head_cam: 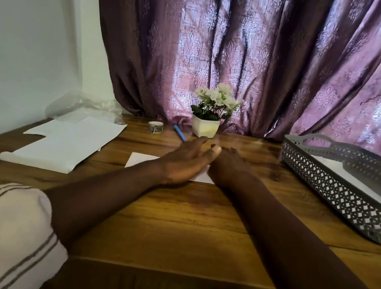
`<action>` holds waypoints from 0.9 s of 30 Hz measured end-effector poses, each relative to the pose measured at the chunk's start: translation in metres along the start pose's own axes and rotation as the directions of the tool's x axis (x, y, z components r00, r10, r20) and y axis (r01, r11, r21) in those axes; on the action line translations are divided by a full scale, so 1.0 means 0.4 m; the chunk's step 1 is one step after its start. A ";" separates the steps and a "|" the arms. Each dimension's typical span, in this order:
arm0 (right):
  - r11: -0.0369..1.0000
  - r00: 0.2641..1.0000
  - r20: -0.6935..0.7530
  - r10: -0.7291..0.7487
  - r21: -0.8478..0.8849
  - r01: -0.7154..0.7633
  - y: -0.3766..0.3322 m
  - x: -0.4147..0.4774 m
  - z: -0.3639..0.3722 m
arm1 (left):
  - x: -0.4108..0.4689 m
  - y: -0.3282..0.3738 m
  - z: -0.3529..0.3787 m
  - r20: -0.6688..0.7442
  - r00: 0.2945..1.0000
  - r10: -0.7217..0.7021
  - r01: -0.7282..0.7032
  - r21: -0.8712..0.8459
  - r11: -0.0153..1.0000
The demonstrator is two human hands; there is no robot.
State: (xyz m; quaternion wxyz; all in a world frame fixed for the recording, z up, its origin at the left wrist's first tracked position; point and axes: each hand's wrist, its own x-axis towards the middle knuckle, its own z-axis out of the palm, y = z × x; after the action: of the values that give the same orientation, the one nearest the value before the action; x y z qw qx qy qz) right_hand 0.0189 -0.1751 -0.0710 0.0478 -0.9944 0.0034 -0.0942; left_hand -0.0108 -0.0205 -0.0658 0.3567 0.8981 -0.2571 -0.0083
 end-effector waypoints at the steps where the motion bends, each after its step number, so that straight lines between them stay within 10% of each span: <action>1: 1.000 1.000 -0.003 0.010 0.001 -0.010 0.005 -0.002 0.000 | -0.003 -0.012 -0.008 0.012 1.000 -0.024 0.023 0.091 0.996; 8: 0.998 1.000 -0.020 -0.021 -0.067 0.020 -0.001 -0.012 -0.016 | -0.051 -0.073 -0.085 0.007 0.972 -0.233 0.210 0.413 0.886; 11: 0.945 0.959 -0.177 -0.221 -0.283 0.166 -0.020 -0.030 -0.028 | -0.062 -0.094 -0.126 -0.246 0.956 -0.161 0.250 0.386 0.888; 15: 0.851 0.817 -0.300 -0.493 -0.362 0.381 -0.049 -0.056 -0.034 | -0.094 -0.154 -0.228 -0.632 0.754 -0.179 0.515 0.399 0.759; 21: 0.838 0.801 -0.251 -0.544 -0.205 0.506 -0.047 -0.050 -0.032 | -0.145 -0.279 -0.309 -0.562 0.658 -0.502 0.742 0.370 0.559; 27: 0.844 0.810 -0.239 -0.536 -0.110 0.526 -0.036 -0.052 -0.037 | -0.124 -0.229 -0.285 -0.630 0.701 -0.335 0.697 0.504 0.511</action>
State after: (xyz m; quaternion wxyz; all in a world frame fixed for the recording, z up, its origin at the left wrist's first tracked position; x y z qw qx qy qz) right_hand -0.0044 -0.1620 -0.0591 -0.0005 -0.9353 -0.2660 -0.2335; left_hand 0.0106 0.1314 -0.0483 0.0087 0.9710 0.1417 0.1925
